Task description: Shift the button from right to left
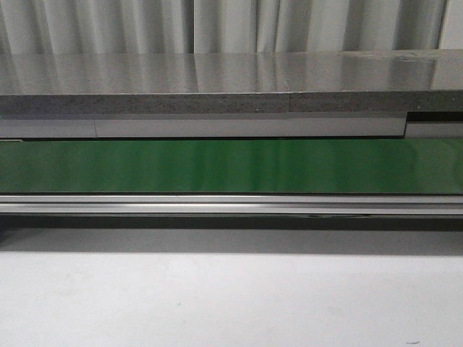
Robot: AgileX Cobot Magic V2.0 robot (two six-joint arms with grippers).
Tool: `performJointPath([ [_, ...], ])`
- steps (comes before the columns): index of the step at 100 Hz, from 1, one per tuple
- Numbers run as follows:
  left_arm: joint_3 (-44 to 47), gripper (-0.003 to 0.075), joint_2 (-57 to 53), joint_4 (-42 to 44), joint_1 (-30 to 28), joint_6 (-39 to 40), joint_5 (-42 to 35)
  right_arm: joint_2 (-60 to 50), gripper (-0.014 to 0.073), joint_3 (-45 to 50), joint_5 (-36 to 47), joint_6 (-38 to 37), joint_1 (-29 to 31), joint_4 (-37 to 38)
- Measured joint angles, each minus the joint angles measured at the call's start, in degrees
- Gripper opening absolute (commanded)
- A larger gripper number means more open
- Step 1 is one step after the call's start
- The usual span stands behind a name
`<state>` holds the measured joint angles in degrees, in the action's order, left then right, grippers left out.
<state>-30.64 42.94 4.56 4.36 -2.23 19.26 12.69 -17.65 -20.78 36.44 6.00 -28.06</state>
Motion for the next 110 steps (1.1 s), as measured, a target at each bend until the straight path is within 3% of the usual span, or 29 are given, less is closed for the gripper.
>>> performJointPath([
  [51,2.0,0.0005,-3.4,0.0,0.0,0.0,-2.7,0.0,-0.0067,0.0,0.0,0.0,0.0,0.0],
  [87,17.0,0.0005,-20.5,0.0,0.0,0.0,-17.9,0.0,-0.0067,0.0,0.0,0.0,0.0,0.0],
  [110,27.8,0.0005,-33.9,0.0,0.0,2.2,-19.6,0.0,-0.0067,0.0,0.0,0.0,0.0,0.0],
])
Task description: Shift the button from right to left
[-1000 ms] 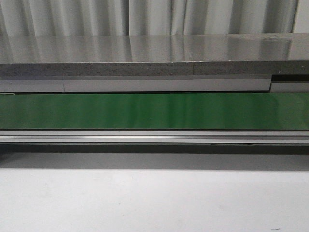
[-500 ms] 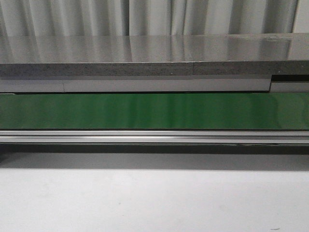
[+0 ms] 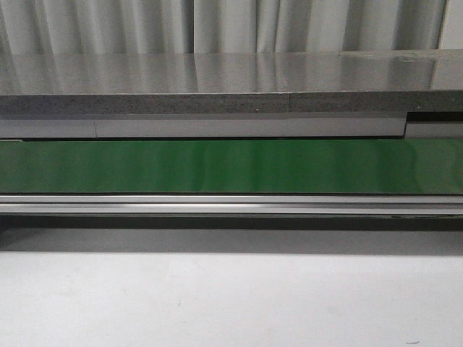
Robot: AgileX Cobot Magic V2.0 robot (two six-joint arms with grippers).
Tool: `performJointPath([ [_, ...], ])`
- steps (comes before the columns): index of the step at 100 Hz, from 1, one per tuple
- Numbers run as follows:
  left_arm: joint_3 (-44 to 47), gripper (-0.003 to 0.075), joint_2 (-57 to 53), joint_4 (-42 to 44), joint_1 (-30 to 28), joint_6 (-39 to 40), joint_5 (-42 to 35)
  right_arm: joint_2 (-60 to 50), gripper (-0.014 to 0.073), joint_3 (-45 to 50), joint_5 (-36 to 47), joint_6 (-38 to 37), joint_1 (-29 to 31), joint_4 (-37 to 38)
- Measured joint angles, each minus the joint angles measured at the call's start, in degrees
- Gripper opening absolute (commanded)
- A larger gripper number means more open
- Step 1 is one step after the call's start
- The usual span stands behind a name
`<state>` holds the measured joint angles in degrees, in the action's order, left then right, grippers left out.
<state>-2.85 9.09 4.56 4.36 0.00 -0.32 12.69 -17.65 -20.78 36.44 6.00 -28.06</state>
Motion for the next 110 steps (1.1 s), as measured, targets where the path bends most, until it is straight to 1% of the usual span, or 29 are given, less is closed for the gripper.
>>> performJointPath([
  [8,2.7,0.0005,-4.4,0.0,0.0,1.0,0.3,0.0,-0.0067,0.0,0.0,0.0,0.0,0.0],
  [11,2.7,0.0005,-5.9,0.0,0.0,1.4,1.2,0.0,-0.0067,0.0,0.0,0.0,0.0,0.0],
  [21,2.7,0.0005,-9.3,0.0,0.0,2.2,0.3,0.0,-0.0067,0.0,0.0,0.0,0.0,0.0],
  [47,2.7,0.0005,-9.4,1.0,0.0,3.7,1.9,0.0,-0.0067,0.0,-0.1,0.0,0.0,0.0],
  [110,2.7,0.0005,-9.4,1.0,0.0,3.7,1.9,0.0,-0.0067,0.0,-0.1,0.0,0.0,0.0],
])
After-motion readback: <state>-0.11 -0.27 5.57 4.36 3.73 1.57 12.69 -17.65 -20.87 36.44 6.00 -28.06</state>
